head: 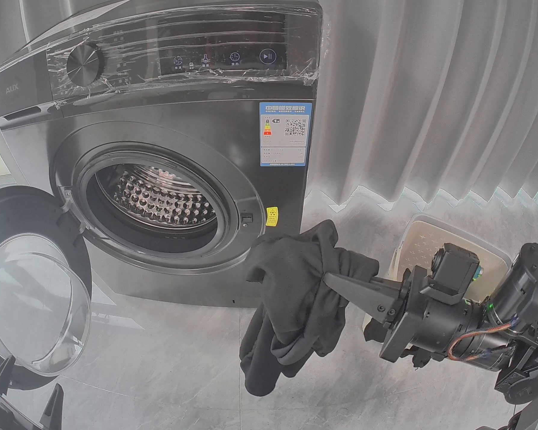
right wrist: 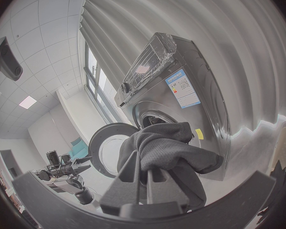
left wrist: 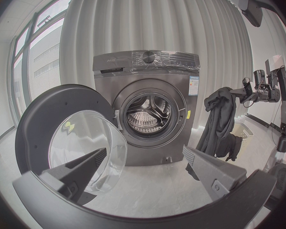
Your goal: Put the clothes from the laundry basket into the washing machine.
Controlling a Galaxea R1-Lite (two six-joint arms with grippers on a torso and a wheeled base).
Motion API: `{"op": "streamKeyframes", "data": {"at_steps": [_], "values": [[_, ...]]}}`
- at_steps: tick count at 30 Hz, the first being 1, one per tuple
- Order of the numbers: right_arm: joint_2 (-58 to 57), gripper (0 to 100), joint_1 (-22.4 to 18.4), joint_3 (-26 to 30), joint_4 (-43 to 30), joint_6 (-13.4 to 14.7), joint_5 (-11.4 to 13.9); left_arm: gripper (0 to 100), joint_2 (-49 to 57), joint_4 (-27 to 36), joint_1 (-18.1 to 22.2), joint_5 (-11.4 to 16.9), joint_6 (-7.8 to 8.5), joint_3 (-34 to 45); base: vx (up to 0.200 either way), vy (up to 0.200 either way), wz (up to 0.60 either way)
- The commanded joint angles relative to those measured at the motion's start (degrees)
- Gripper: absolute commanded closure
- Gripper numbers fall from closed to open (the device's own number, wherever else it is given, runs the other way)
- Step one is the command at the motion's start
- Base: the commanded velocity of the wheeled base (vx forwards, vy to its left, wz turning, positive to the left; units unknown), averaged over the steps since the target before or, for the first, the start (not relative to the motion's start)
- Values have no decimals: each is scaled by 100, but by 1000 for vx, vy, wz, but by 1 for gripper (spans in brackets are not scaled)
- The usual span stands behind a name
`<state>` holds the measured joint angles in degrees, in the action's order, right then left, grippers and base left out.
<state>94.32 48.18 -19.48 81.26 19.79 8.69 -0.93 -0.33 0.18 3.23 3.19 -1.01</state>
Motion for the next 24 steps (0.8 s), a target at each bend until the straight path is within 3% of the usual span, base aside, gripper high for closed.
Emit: {"op": "streamKeyframes", "data": {"at_steps": [1, 16, 20, 24], "values": [[43, 100, -10, -21, 4, -1, 1, 0, 84, -11, -1, 2, 6, 101, 0, 0, 0], [175, 100, -45, -29, 21, 8, 1, 0, 84, -11, -1, 55, 6, 101, 0, 0, 0], [183, 100, -36, -21, 21, 8, 1, 0, -39, 50, -53, -51, -267, 92, 0, 0, 0], [227, 100, -54, -12, 21, 8, 1, 0, 75, -73, -9, 2, -188, 66, 0, 0, 0]]}}
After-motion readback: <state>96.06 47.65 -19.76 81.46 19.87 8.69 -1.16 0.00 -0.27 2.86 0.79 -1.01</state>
